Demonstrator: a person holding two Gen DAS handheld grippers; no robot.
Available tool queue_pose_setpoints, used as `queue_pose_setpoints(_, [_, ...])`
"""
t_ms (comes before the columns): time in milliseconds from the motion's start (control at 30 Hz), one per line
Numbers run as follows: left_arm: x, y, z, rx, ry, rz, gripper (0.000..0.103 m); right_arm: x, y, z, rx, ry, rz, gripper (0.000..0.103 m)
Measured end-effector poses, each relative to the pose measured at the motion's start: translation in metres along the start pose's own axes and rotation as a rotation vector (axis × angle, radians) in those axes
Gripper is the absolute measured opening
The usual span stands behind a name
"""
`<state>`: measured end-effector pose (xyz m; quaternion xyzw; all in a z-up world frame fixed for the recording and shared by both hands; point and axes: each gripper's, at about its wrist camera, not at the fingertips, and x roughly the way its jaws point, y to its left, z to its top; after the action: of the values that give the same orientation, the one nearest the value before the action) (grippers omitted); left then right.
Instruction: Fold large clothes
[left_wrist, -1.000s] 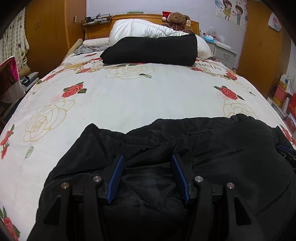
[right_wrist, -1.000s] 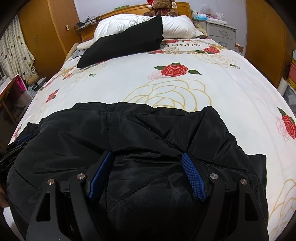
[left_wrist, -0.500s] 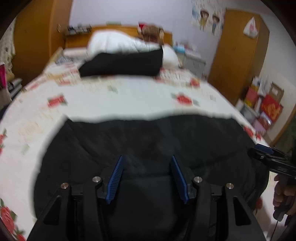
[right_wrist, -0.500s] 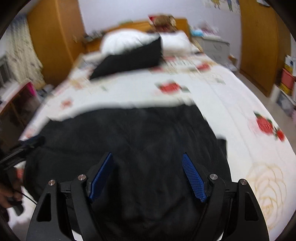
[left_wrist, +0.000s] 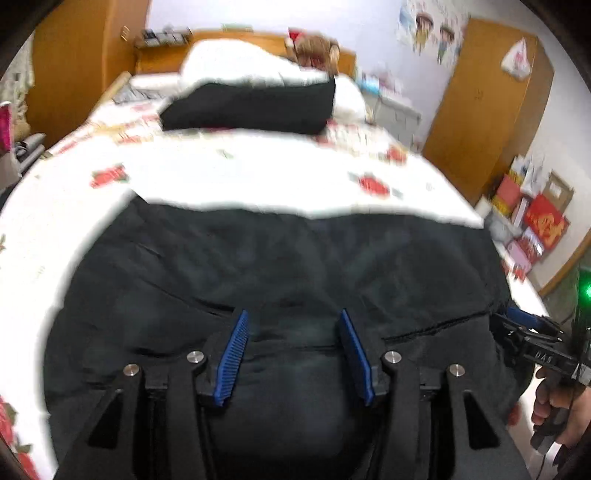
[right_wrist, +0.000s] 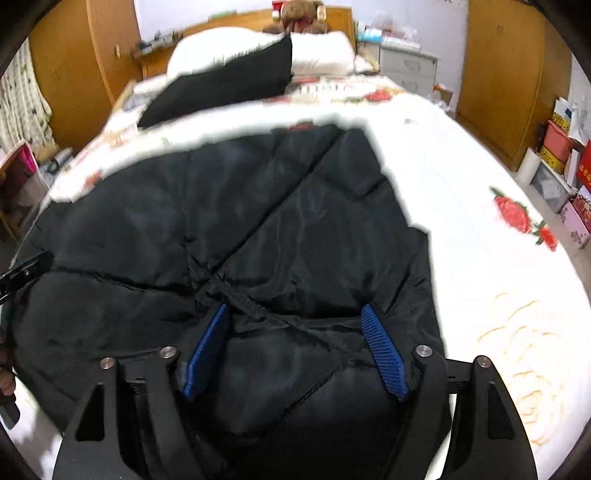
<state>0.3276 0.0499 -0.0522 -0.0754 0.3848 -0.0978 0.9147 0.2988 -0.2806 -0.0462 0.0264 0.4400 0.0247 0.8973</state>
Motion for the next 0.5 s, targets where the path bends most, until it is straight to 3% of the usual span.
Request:
queue_pose_setpoints(67, [-0.027,0.024,0.002,-0.004,-0.072,0.054,0.054,-0.021,-0.005,0.007,0.033,-0.056,0.029,0.072])
queue_pose_setpoints(133, [-0.035,0.053,0.001,-0.031,-0.086,0.121,0.053,-0.029,-0.012,0.013,0.048,-0.073,0.038,0.067])
queue_pose_setpoints(200, [-0.026,0.088,-0.003,-0.108,-0.040,0.192,0.052,-0.018,-0.018,0.015,0.054,-0.037,0.027,0.048])
queue_pose_setpoints(300, [-0.005,0.120,-0.018,-0.180,0.019,0.187,0.053,0.015,-0.027,0.007,0.064,0.042,-0.002,0.032])
queue_pose_setpoints(500, [0.013,0.119,-0.034,-0.202,0.014,0.159,0.053,0.032,-0.022,-0.003,0.029,0.048,-0.031,0.031])
